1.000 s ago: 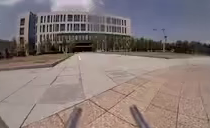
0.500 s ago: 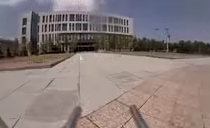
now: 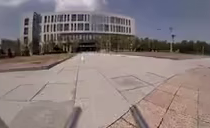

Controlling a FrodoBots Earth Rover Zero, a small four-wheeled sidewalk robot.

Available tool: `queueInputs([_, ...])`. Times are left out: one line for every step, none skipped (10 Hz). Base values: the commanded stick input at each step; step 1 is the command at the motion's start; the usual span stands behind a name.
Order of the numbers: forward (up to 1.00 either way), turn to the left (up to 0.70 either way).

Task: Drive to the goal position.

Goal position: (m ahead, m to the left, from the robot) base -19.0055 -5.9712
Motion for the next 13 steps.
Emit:
queueInputs([0.7, 0.03])
queueInputs([0.7, -0.21])
queueInputs([0.7, -0.32])
queueInputs([0.7, -0.32])
queueInputs([0.7, -0.32])
queueInputs([0.7, -0.32])
queueInputs([0.7, -0.32])
queueInputs([0.7, -0.13])
queueInputs([0.7, 0.03])
queueInputs([0.7, 0.03])
queueInputs([0.7, 0.03])
queueInputs([0.7, 0.03])
queueInputs([0.7, 0.03])
